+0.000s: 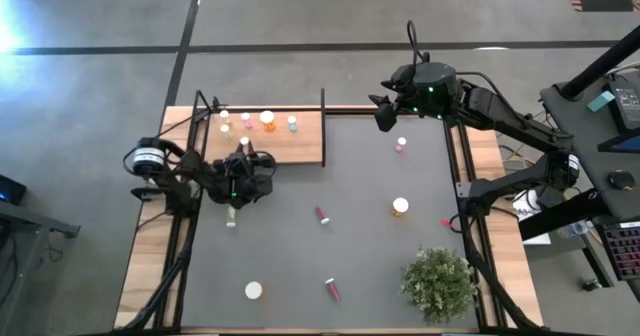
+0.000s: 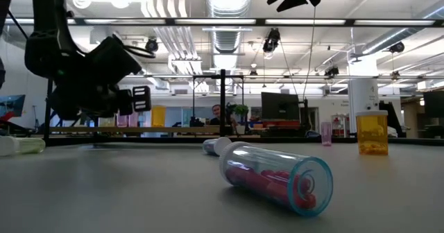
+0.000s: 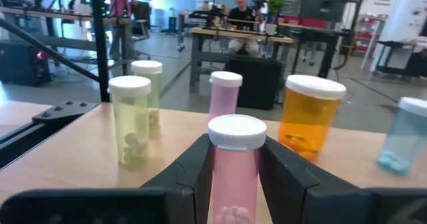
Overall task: Pick and place medicine bottles onto shelf by color
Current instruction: Put the left pink pill bottle on the shelf aligned with the other pink pill bottle
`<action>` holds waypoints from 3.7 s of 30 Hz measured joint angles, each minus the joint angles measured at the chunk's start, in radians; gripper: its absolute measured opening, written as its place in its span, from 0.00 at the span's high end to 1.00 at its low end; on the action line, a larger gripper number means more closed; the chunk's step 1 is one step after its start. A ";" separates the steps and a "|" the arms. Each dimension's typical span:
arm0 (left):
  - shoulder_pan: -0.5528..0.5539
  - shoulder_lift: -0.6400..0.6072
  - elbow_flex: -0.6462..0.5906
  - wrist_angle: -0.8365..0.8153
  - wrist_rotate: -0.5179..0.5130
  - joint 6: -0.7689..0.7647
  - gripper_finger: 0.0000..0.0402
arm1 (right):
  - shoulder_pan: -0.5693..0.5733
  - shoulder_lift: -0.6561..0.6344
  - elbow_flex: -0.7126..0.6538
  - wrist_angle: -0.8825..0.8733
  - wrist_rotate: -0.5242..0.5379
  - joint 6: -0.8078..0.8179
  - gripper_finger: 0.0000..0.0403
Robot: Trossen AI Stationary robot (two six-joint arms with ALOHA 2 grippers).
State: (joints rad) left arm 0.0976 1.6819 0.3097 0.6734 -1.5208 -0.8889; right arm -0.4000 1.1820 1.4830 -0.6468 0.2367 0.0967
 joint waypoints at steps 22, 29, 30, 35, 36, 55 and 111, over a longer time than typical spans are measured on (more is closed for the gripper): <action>0.093 0.016 0.038 0.006 0.068 -0.016 0.78 | 0.000 0.000 0.000 0.000 0.000 0.000 0.42; 0.099 0.015 0.043 0.005 0.093 0.032 0.78 | 0.000 0.000 0.000 0.000 0.000 0.000 0.42; 0.100 0.015 0.044 0.005 0.099 0.032 0.78 | 0.000 0.000 0.000 0.000 0.000 0.000 0.42; 0.100 0.015 0.041 0.005 0.107 0.032 0.78 | 0.000 0.000 0.000 0.000 0.000 0.000 0.42; 0.100 0.015 0.039 0.004 0.109 0.032 0.78 | 0.000 0.000 0.000 0.000 0.000 0.000 0.42; 0.100 0.019 -0.013 -0.007 0.187 0.031 0.68 | 0.000 0.000 0.000 0.000 0.000 0.000 0.42; 0.135 -0.824 0.140 -0.629 0.614 0.750 0.45 | 0.000 0.000 0.000 0.000 -0.003 0.000 0.42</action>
State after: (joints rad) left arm 0.2329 0.8583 0.4494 0.0443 -0.9065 -0.1386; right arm -0.3997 1.1820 1.4831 -0.6468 0.2337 0.0967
